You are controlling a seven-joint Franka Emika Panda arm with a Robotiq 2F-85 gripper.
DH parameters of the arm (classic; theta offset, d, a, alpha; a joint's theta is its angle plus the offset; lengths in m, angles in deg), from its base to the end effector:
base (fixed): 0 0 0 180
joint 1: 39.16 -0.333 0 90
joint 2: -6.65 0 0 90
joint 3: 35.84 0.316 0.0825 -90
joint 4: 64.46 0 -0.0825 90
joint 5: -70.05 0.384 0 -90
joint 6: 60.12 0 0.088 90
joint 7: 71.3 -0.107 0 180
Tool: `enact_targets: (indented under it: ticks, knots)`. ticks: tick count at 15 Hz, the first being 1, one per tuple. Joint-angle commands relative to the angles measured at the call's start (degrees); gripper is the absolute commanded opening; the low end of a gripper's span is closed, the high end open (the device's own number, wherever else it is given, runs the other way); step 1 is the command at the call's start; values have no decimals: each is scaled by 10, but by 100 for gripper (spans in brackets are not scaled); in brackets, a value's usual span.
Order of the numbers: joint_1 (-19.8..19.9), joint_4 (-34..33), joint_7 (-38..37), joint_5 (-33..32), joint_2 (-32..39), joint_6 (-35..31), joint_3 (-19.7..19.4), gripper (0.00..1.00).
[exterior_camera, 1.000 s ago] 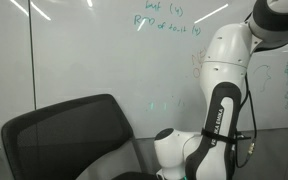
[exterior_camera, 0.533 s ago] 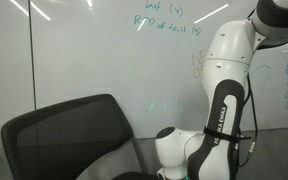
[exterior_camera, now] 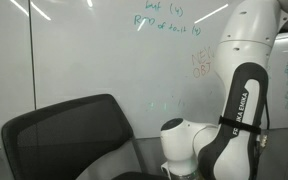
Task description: Pick up the marker, then write something on the board
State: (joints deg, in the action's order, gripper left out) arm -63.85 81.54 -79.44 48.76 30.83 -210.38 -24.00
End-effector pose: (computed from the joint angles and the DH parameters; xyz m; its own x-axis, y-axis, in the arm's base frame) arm 0.3075 0.2544 0.0970 0.6334 0.7069 -0.3148 0.7512 -0.6593 0.0311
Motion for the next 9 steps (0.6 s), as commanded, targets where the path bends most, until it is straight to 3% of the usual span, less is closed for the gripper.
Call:
enact_targets:
  ticks: [1, 5, 9]
  knots:
    - [4, 40, -12, 33, -69, -6, 15, 5]
    - [14, 52, -21, 53, -103, -35, 12, 5]
    - [12, 69, -71, 25, -134, -92, -18, 5]
